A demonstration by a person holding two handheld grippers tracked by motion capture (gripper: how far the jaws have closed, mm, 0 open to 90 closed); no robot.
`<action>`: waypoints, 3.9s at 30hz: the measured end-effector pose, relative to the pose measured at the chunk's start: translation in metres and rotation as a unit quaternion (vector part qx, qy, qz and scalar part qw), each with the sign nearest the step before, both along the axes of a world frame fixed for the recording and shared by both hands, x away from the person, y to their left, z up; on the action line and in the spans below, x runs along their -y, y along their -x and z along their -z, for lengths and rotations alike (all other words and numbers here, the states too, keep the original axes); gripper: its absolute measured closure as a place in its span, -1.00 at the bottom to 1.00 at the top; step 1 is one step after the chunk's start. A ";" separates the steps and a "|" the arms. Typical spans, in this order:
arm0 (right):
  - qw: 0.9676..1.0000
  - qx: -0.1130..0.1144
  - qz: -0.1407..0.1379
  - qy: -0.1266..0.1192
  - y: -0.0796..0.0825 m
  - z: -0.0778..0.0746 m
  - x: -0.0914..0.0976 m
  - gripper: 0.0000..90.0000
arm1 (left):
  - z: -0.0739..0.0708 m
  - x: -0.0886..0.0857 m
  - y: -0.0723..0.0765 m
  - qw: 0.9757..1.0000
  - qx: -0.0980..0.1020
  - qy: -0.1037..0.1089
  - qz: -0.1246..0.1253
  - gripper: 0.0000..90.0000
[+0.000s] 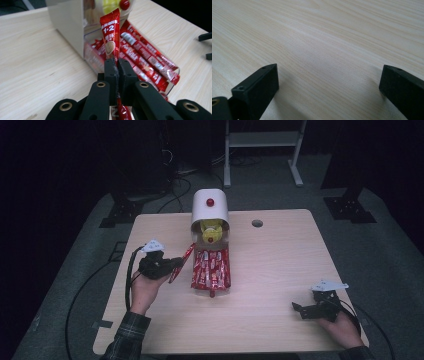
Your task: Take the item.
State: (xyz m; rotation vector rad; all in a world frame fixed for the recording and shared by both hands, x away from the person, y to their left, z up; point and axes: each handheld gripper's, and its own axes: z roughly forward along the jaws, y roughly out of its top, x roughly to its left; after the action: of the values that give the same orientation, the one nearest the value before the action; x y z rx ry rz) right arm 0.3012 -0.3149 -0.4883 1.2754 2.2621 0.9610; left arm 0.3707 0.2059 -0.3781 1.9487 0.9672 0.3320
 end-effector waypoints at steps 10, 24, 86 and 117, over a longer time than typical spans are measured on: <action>1.000 0.000 0.000 0.000 0.000 0.000 0.000 -0.97 | 0.017 -0.013 -0.008 1.000 -0.021 -0.011 -0.019 0.92; 1.000 0.000 0.000 0.000 0.000 0.000 0.000 -0.97 | 0.042 -0.017 -0.027 0.998 -0.048 -0.039 -0.033 0.92; 1.000 0.000 0.000 0.000 0.000 0.000 0.000 -0.97 | 0.054 -0.016 -0.030 0.994 -0.041 -0.076 -0.060 -0.11; 1.000 0.000 0.000 -0.001 0.000 0.000 0.000 -0.97 | 0.065 -0.032 0.037 0.990 -0.042 -0.119 -0.064 -0.99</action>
State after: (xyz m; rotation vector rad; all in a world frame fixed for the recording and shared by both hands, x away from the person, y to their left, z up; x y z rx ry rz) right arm 0.3008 -0.3147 -0.4883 1.2755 2.2629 0.9629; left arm 0.3339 0.2377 -0.4427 2.1340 1.1547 0.4604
